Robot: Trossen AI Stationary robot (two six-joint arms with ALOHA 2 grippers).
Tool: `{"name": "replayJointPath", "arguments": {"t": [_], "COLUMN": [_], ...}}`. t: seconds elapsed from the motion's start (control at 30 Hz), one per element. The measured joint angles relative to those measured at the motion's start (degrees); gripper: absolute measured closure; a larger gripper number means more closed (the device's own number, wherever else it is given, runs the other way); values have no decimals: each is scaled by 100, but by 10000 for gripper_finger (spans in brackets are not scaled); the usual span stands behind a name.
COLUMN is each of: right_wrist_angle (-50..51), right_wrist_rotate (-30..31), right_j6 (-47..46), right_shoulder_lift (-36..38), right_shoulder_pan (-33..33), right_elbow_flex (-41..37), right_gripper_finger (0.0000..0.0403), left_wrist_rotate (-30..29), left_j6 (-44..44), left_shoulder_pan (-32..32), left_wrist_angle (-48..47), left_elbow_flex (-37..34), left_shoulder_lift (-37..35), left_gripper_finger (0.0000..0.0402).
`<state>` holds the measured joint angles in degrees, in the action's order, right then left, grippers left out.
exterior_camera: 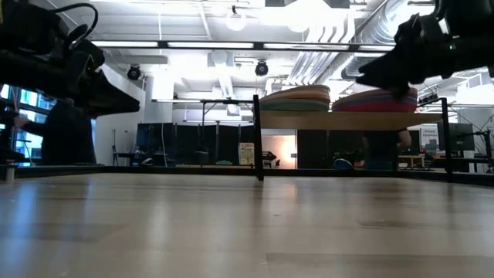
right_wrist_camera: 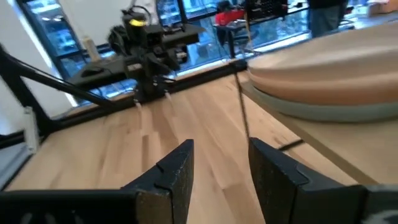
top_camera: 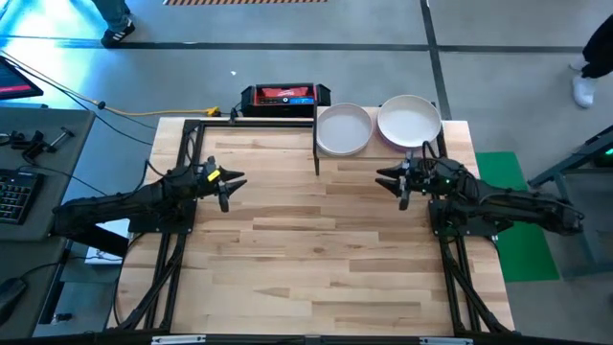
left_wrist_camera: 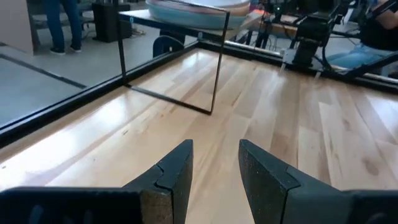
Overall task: Place and stack plates onto a shelf
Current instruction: Return to Home Position
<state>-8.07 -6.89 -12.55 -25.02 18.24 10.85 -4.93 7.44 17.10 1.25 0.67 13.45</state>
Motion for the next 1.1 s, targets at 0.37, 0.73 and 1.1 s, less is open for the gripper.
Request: {"name": "replayJointPath", "arguments": {"t": [0.37,0.73,1.1], "right_wrist_angle": [63,561,572], "right_wrist_rotate": [5,-64,-62], "right_j6": [518,622,-253], "right_shoulder_lift": [0,-2,-4], "right_shoulder_pan": [0,0,0], "right_elbow_flex": [-240,-240,-240], "right_gripper_finger": [267,267,267], "left_wrist_rotate": [-46,-121,-122], "left_j6": [-426,-810,-812], "left_shoulder_pan": [2,2,2], "left_wrist_angle": [7,12,14], "left_elbow_flex": [0,0,0], "left_shoulder_lift": [2,2,2], "left_gripper_finger": [284,284,284]}}
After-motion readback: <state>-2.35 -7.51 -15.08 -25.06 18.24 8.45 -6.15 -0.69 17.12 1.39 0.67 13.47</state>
